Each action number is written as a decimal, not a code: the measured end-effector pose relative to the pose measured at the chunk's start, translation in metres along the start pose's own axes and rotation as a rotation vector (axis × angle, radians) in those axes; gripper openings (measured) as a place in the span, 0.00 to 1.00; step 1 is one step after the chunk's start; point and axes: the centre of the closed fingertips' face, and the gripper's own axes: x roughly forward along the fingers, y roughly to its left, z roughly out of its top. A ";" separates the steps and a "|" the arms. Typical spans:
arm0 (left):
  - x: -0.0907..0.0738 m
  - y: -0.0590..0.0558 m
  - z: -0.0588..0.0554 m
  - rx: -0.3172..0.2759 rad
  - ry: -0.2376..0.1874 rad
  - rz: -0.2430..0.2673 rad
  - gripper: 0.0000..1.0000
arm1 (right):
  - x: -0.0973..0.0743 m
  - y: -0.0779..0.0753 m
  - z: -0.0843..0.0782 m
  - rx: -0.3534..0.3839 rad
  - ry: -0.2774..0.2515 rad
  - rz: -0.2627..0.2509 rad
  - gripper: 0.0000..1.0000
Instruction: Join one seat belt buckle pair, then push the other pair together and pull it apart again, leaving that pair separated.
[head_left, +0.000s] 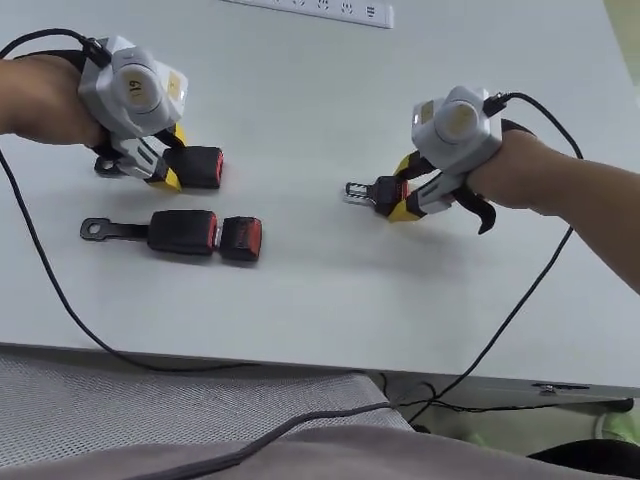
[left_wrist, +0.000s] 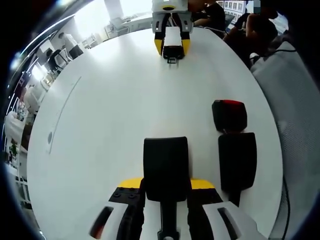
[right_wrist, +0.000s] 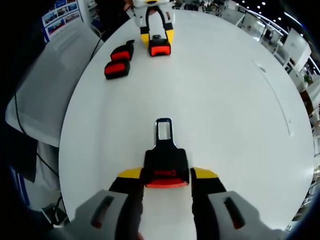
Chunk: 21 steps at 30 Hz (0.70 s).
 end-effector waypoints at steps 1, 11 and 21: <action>0.000 0.000 0.000 -0.011 0.002 0.000 0.33 | 0.000 -0.003 0.000 0.019 0.000 -0.009 0.43; -0.011 0.003 -0.010 -0.077 -0.004 0.039 0.39 | -0.006 -0.004 -0.002 0.093 -0.006 -0.090 0.55; -0.055 -0.001 0.003 -0.159 -0.128 0.127 0.45 | -0.029 0.009 0.018 0.167 -0.121 -0.203 0.65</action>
